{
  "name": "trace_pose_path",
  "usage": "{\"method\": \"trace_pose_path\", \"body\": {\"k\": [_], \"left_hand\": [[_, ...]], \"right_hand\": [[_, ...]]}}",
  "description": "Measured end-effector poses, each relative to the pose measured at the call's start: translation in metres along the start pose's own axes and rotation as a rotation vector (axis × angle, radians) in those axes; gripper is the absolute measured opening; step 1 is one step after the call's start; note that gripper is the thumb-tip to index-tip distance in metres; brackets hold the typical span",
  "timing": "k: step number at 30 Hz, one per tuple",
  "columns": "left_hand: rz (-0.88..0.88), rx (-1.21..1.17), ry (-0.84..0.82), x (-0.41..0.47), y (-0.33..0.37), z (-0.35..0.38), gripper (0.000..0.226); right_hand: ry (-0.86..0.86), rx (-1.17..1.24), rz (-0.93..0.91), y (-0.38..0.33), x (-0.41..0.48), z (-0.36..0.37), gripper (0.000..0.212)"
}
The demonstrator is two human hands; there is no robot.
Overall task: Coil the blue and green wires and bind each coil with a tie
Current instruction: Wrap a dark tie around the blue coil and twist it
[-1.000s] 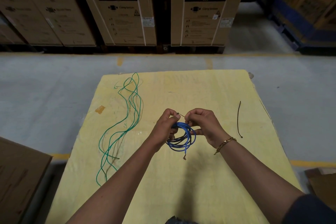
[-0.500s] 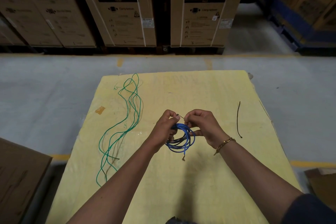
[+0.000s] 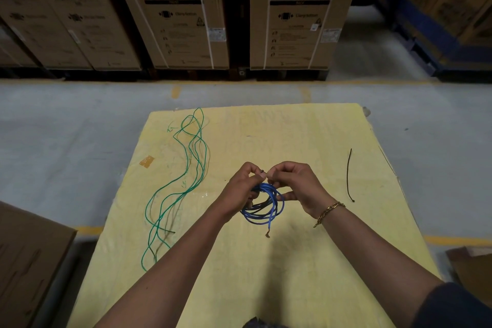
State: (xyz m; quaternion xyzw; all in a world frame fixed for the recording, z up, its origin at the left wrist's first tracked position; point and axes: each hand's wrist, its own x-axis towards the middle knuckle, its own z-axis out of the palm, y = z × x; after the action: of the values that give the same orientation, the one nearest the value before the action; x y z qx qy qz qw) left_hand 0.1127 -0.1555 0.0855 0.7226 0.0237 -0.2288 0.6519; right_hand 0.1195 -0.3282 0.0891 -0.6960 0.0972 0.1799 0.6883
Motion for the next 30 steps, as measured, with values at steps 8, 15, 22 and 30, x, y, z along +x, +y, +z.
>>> {"method": "trace_pose_path", "body": {"k": [8,15,22,30], "left_hand": [[-0.032,-0.003,0.006,-0.003,-0.001,0.001,0.017],[-0.026,0.003,0.031,0.001,-0.006,0.002,0.007],[-0.03,0.02,0.044,0.003,-0.008,0.001,0.009],[0.014,0.024,0.021,0.001,-0.006,0.003,0.013]], "right_hand": [[-0.054,-0.013,-0.018,0.001,0.0,-0.002,0.009],[-0.089,-0.169,-0.067,-0.007,0.001,-0.002,0.019],[-0.076,-0.333,-0.146,-0.007,0.004,0.001,0.006],[0.056,-0.394,-0.25,-0.019,0.009,0.003,0.01]]}}
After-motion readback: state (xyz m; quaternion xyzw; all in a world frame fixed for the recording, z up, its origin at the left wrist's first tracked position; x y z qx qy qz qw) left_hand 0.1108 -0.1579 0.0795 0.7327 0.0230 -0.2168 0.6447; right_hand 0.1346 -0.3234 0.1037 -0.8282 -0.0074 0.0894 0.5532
